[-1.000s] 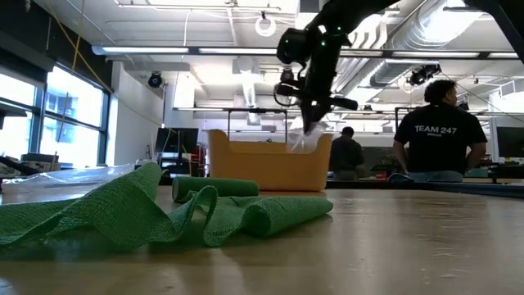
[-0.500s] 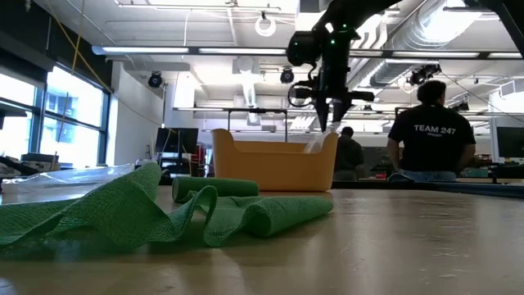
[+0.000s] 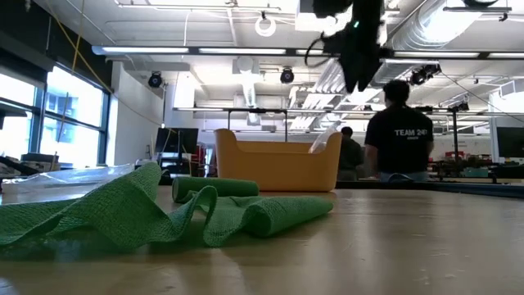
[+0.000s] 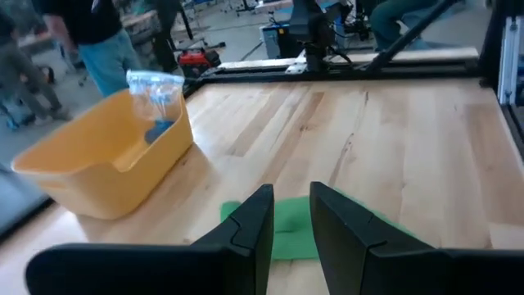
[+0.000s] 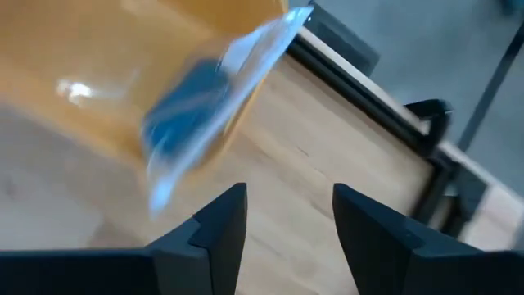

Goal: Roll bandage
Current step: Open the transparent zip bag

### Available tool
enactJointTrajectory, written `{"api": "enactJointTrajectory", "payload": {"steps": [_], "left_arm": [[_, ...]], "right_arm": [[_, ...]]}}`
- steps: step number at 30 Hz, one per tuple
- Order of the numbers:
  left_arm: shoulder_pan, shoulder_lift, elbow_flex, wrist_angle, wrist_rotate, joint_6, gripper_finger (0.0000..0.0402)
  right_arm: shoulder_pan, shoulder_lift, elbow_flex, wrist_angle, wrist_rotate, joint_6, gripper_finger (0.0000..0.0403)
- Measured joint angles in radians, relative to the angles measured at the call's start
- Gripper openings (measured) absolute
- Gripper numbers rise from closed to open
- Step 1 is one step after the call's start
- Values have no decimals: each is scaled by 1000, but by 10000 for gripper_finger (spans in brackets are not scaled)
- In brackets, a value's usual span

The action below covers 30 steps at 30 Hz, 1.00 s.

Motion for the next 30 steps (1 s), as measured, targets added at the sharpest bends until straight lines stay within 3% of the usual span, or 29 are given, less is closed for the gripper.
{"api": "enactJointTrajectory", "payload": {"steps": [4, 8, 11, 14, 17, 22, 26, 28, 30], "left_arm": [[65, -9, 0, -142, 80, -263, 76], [202, -18, -1, -408, 364, -485, 76], [327, -21, -27, -545, 577, -502, 76], [459, -34, -96, -599, 836, -408, 76], [572, -39, -203, -536, 979, -291, 76], [709, -39, -379, -346, 998, -181, 76], [753, -47, -437, -101, 1020, -143, 74], [732, -52, -400, 138, 1027, -97, 69], [691, -59, -347, 216, 970, -64, 61]], "right_arm": [[222, -87, -37, -34, 77, 80, 173], [505, -156, -195, 124, 89, 175, 173], [698, -184, -361, 354, 88, 263, 173], [855, -176, -534, 670, 85, 312, 173], [965, -145, -686, 1069, 84, 289, 173], [1055, -52, -831, 1646, 100, 165, 173], [1073, 5, -844, 1790, 118, 126, 173], [1072, 21, -833, 1789, 118, 124, 173], [1068, 32, -829, 1792, 121, 126, 173]]}}
